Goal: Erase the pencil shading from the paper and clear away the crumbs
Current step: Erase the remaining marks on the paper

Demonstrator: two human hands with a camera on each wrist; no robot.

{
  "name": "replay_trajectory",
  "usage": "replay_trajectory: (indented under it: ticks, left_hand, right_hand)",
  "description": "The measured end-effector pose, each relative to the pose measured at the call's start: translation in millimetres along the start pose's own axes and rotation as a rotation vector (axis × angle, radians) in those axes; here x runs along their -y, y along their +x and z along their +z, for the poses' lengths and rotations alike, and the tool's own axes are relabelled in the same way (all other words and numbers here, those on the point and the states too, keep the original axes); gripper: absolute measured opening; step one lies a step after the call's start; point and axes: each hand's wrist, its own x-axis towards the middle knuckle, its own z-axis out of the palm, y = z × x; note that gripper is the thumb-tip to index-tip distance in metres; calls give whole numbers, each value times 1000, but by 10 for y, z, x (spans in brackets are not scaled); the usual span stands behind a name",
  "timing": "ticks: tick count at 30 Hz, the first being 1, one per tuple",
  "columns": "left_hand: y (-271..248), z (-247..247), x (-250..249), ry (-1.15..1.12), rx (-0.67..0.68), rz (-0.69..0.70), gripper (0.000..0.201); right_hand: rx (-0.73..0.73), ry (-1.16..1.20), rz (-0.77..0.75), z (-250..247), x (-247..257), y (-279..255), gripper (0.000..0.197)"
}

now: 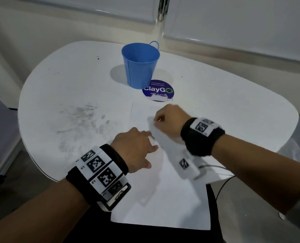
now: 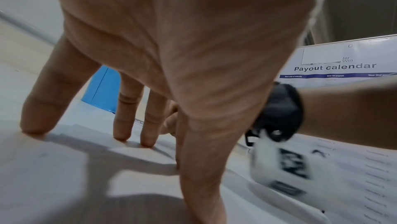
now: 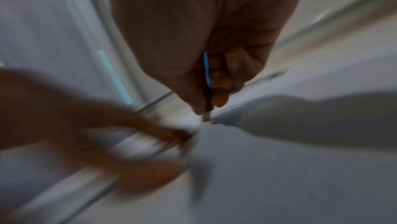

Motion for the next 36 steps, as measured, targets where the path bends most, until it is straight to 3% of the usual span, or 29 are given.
replay_trajectory:
  ticks: [2, 6, 11, 16, 19, 24, 27, 32, 36]
  left_hand:
    - [7, 3, 14, 8, -8, 8, 53]
    - [-1, -30, -3, 31, 49, -4, 60]
    - [-13, -47, 10, 31, 17, 0, 54]
    - [-38, -56, 30, -14, 47, -56, 60]
    - [-45, -50, 84, -14, 33, -96, 61]
    - [-48, -73, 53, 34, 9, -210, 57]
    - [-71, -100, 64, 63, 28, -241, 56]
    - [-92, -53, 91, 0, -9, -216, 53]
    - [-127, -26, 78, 49, -3, -221, 56]
  right_hand:
    - [98, 16, -87, 45, 116, -93, 12]
    - [-143, 43, 152, -145, -167, 265, 15]
    - [75, 52, -85, 95, 139, -19, 13]
    - [-186, 38, 111, -283, -319, 150, 9]
    - [-252, 39, 246, -449, -643, 71, 8]
    - [-178, -89, 418, -466, -989, -93, 6]
    - [-151, -110, 388, -392, -1022, -130, 7]
    - [-242, -61, 347, -379, -934, -176, 6]
    - [-117, -90, 339, -385, -811, -238, 11]
